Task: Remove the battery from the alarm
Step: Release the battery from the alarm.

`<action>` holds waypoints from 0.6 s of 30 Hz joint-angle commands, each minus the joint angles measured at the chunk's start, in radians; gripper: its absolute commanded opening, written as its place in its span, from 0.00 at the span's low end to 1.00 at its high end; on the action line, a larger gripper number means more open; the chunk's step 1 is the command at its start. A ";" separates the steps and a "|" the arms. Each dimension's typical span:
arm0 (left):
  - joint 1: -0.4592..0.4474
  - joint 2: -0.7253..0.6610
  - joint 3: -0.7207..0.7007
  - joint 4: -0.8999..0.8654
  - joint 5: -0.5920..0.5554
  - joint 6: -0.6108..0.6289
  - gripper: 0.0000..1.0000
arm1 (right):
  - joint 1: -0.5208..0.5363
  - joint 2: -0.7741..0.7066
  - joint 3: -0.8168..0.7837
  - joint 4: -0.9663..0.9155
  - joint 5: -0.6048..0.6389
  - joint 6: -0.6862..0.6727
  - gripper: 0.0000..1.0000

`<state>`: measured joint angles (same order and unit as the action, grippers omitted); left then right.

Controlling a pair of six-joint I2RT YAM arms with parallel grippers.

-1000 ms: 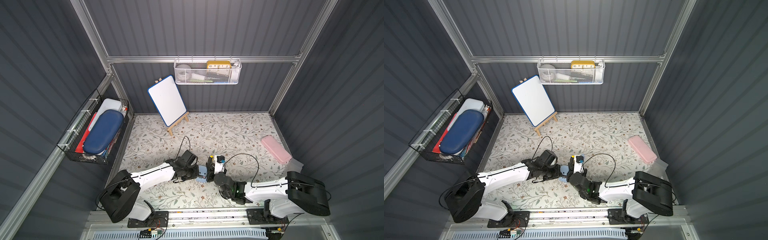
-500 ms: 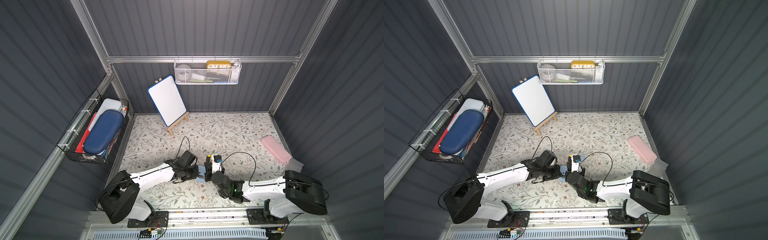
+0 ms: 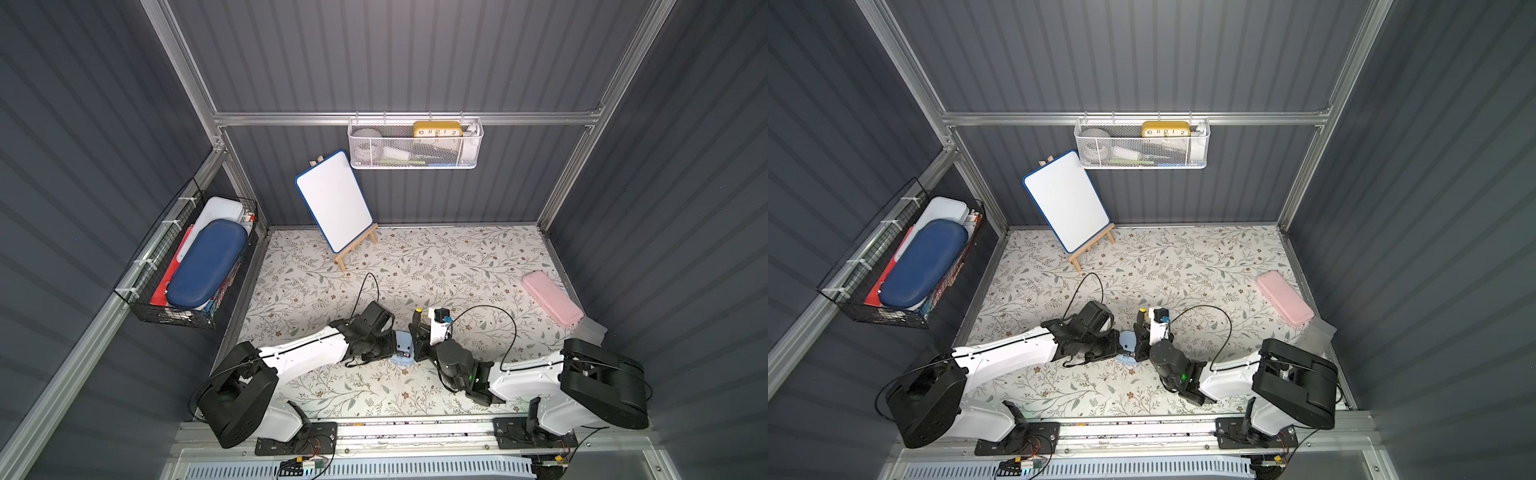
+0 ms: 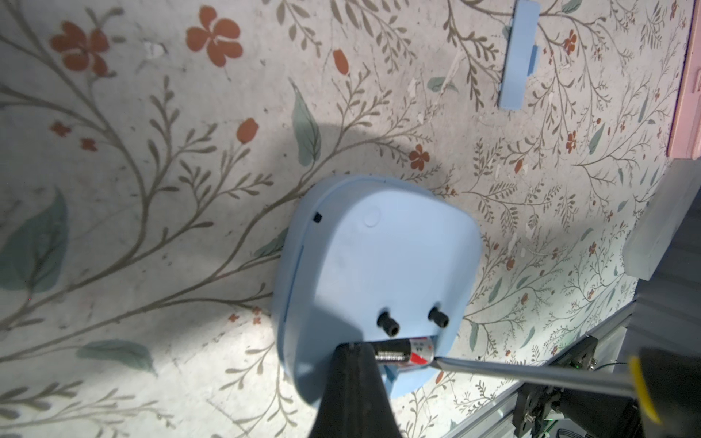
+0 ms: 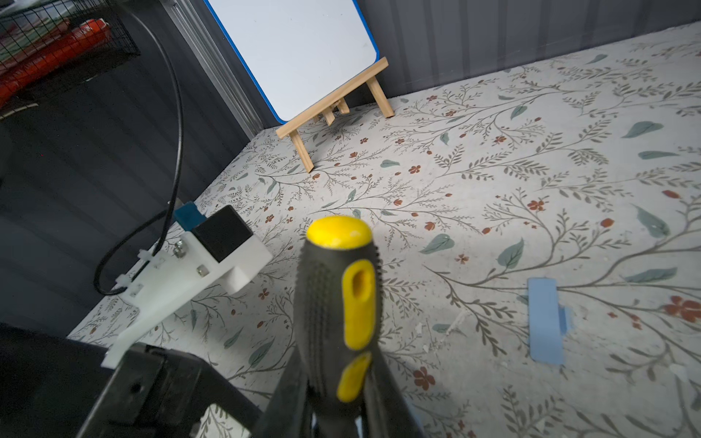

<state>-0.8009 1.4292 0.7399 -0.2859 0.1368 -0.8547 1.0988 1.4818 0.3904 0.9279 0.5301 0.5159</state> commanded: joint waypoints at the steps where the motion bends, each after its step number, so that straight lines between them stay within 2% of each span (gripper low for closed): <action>1: -0.011 -0.019 -0.024 -0.040 0.003 -0.015 0.00 | -0.024 -0.015 -0.036 0.136 -0.089 0.076 0.00; 12: -0.011 -0.044 -0.040 -0.024 0.009 -0.027 0.00 | -0.053 0.023 -0.019 0.230 -0.127 0.096 0.00; 18: -0.011 -0.041 -0.040 -0.021 0.007 -0.024 0.00 | -0.054 -0.073 -0.046 0.061 -0.059 0.092 0.00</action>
<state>-0.8055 1.3949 0.7166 -0.2852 0.1375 -0.8661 1.0481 1.4612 0.3527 1.0367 0.4316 0.6022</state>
